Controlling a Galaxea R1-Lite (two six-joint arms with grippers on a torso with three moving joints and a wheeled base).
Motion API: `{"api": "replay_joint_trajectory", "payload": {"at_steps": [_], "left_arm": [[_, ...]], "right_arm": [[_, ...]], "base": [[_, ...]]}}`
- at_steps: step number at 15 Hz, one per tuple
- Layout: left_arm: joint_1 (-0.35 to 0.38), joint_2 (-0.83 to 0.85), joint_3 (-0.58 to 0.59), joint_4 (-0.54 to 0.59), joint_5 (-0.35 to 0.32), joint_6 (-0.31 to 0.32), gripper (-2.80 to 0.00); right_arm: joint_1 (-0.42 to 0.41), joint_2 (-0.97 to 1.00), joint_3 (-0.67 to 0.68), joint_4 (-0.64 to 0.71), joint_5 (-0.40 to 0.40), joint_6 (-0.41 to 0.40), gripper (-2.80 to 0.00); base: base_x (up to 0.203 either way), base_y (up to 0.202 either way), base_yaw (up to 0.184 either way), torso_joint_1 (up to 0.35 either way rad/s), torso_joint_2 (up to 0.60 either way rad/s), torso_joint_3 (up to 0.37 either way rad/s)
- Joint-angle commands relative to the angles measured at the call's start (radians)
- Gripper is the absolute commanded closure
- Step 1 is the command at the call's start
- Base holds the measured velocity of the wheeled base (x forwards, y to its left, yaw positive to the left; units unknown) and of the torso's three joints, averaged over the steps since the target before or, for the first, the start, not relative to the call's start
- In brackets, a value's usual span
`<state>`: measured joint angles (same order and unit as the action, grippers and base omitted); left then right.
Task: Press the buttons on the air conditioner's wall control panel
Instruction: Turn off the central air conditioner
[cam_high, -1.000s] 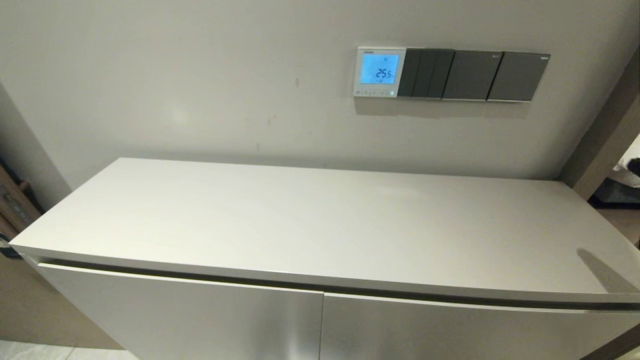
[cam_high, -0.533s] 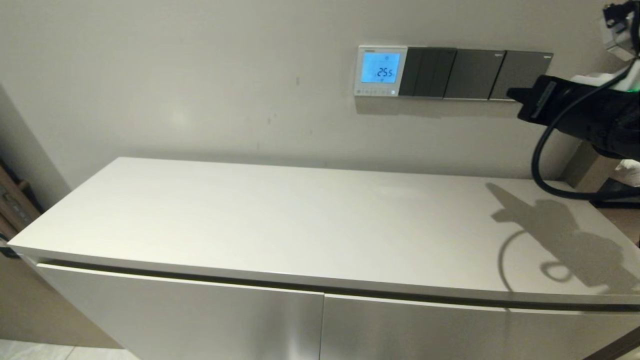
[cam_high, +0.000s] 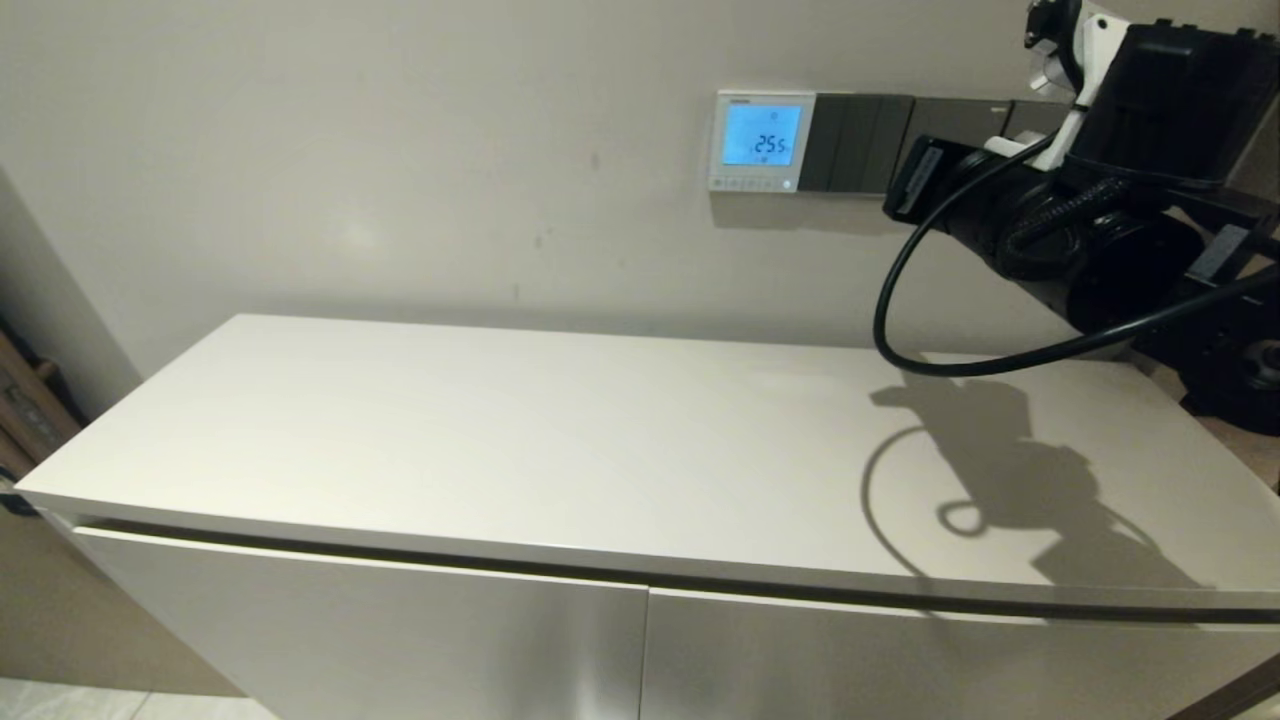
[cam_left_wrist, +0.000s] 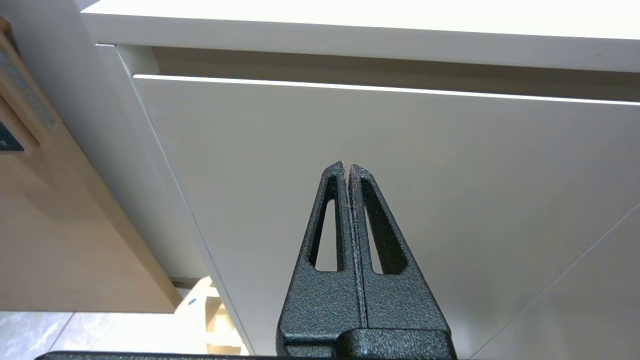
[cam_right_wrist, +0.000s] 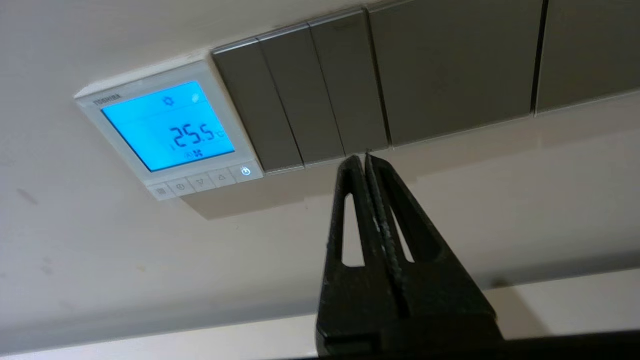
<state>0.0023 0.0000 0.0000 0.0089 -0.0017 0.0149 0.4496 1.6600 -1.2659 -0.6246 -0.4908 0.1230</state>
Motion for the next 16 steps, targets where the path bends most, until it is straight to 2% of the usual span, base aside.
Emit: {"api": "replay_joint_trajectory", "payload": {"at_steps": [1,3,6,16], "left_arm": [[0.001,0.0,0.0,0.0,0.0,0.0,0.0],[0.001,0.0,0.0,0.0,0.0,0.0,0.0],[0.001,0.0,0.0,-0.001,0.0,0.0,0.0],[0.001,0.002,0.0,-0.001,0.0,0.0,0.0]], "right_arm": [[0.033,0.039,0.024,-0.119,-0.045,-0.076,0.0],[0.041,0.077,0.034,-0.183,-0.077,-0.1,0.0],[0.044,0.122,0.04,-0.241,-0.071,-0.109,0.0],[0.055,0.172,0.037,-0.241,-0.068,-0.106,0.0]], "base": [[0.0,0.0,0.0,0.0,0.0,0.0],[0.0,0.0,0.0,0.0,0.0,0.0],[0.0,0.0,0.0,0.0,0.0,0.0],[0.0,0.0,0.0,0.0,0.0,0.0]]}}
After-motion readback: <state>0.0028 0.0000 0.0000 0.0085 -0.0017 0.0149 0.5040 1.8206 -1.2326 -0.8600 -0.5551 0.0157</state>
